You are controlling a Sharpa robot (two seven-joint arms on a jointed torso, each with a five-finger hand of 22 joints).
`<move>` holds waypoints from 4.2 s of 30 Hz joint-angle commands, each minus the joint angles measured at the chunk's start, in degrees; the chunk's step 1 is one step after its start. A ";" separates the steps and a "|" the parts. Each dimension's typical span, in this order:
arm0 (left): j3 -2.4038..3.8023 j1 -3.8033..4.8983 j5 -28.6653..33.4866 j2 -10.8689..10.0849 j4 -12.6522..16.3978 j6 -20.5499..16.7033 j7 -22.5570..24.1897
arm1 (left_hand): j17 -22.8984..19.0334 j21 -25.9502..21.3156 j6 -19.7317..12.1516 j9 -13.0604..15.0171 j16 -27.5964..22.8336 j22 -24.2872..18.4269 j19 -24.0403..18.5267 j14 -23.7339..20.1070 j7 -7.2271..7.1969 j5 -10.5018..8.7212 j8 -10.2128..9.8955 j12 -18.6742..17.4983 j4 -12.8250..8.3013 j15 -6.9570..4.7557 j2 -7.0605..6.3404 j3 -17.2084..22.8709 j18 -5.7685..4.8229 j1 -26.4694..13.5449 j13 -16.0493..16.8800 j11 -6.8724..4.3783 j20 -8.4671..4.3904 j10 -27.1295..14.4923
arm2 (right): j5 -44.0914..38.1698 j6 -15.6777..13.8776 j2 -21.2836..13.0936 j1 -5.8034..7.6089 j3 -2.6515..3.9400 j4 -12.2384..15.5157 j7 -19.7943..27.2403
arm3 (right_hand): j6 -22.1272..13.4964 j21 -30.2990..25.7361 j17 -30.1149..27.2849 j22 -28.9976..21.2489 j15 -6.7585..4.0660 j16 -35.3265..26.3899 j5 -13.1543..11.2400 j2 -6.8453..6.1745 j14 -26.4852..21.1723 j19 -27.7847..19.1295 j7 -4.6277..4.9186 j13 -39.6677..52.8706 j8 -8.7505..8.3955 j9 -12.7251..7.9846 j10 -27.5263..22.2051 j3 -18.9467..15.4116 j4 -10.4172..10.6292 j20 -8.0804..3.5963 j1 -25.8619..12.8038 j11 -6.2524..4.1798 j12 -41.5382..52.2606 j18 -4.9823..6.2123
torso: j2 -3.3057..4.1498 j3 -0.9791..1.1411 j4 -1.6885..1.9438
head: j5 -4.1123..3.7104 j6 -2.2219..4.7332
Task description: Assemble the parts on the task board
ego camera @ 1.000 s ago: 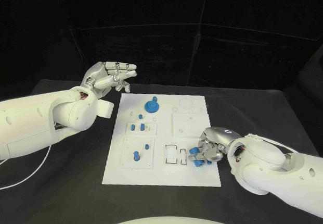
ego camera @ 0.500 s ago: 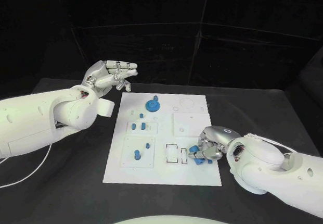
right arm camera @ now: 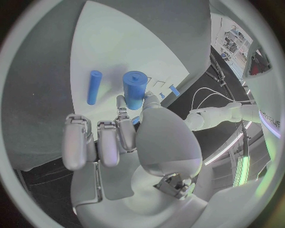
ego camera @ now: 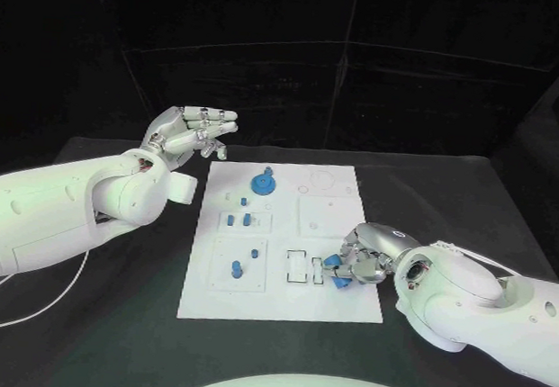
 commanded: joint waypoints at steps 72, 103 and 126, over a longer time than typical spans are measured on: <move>-0.03 0.09 0.12 0.54 -0.17 2.35 -0.71 | -0.36 -0.51 -0.04 -0.16 -0.16 -0.20 -0.30 -0.44 0.17 -0.18 0.44 0.52 0.34 0.04 0.29 -0.77 0.77 -0.97 0.14 0.16 0.27 -0.73 | 2.40 -5.16 8.63 0.14 0.09 -2.10 0.35 | 1.41 0.38 6.79 7.11 -1.27 0.03 -19.08 0.42 4.41 0.69 -1.77 1.80 3.25 7.01 1.08 -6.79 -2.99 -0.97 -1.43 -0.90 -1.22 -0.99 | 0.12 0.03 0.02 | 1.22 -0.24; -0.08 0.08 0.12 0.50 -0.39 2.62 -0.77 | -0.40 -0.53 -0.05 -0.16 -0.17 -0.22 -0.30 -0.48 0.14 -0.17 0.47 0.58 0.30 0.04 0.33 -0.75 0.78 -0.92 0.16 0.14 0.27 -0.78 | -4.42 -0.14 9.09 0.15 0.09 -4.59 -0.01 | 2.04 0.38 7.61 7.28 -1.64 0.32 -19.19 1.27 4.53 0.72 -2.21 2.65 4.42 8.21 1.49 -4.86 -8.58 -1.34 6.58 -1.33 -1.00 -1.02 | 0.09 0.00 0.00 | 1.65 0.03; -0.13 0.07 0.12 0.29 -0.21 2.50 -0.78 | -0.46 -0.56 -0.05 -0.16 -0.17 -0.23 -0.30 -0.51 0.12 -0.17 0.50 0.64 0.23 0.02 0.39 -0.71 0.79 -0.81 0.18 0.11 0.27 -0.81 | 4.77 -10.69 -1.38 0.53 1.76 0.24 2.27 | -3.63 0.46 7.67 7.51 0.06 0.25 -8.54 2.05 4.51 0.81 0.31 -0.68 -0.33 6.66 -1.10 -6.45 -5.59 0.07 4.17 0.77 -5.67 -1.07 | 0.02 -0.06 -0.15 | 0.38 0.50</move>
